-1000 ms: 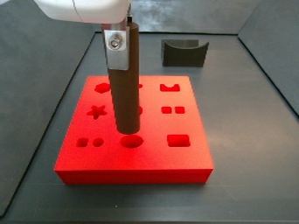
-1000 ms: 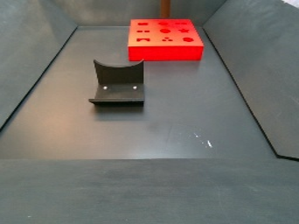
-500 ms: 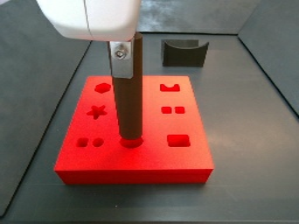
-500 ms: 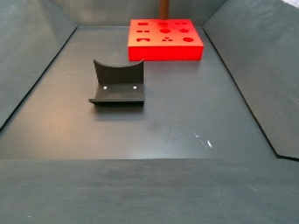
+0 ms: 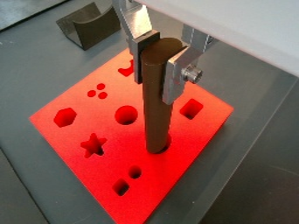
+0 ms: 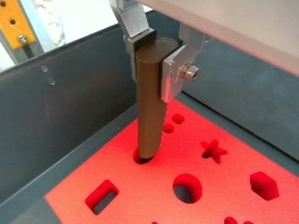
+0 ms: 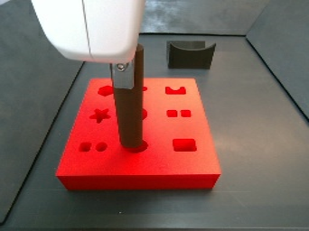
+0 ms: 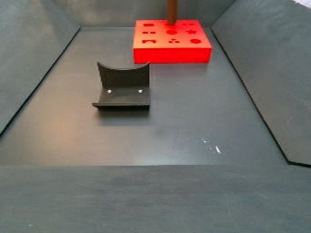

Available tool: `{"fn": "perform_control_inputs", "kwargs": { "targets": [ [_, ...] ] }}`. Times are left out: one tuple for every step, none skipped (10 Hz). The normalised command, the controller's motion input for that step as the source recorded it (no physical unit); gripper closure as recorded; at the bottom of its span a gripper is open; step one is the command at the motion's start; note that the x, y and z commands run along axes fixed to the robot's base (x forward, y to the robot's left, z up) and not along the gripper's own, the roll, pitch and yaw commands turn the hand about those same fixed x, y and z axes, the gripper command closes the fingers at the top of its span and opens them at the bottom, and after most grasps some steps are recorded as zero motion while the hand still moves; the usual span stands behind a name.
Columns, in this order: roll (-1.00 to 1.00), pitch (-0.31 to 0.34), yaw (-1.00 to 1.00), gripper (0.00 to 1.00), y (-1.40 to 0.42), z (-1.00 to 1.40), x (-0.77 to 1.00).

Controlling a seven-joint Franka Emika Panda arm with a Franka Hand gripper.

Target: Insert the oval object.

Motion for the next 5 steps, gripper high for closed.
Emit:
{"fn": "perform_control_inputs", "kwargs": {
  "targets": [
    [0.1, 0.0, 0.08, 1.0, -0.13, -0.14, 0.2],
    [0.1, 0.003, 0.1, 1.0, -0.1, -0.11, 0.24],
    [0.07, 0.019, 0.14, 1.0, -0.1, -0.07, 0.3],
    [0.04, 0.0, 0.03, 1.0, -0.03, -0.09, 0.11],
    [0.0, 0.0, 0.0, 1.0, 0.0, -0.04, 0.0]
  ]
}}
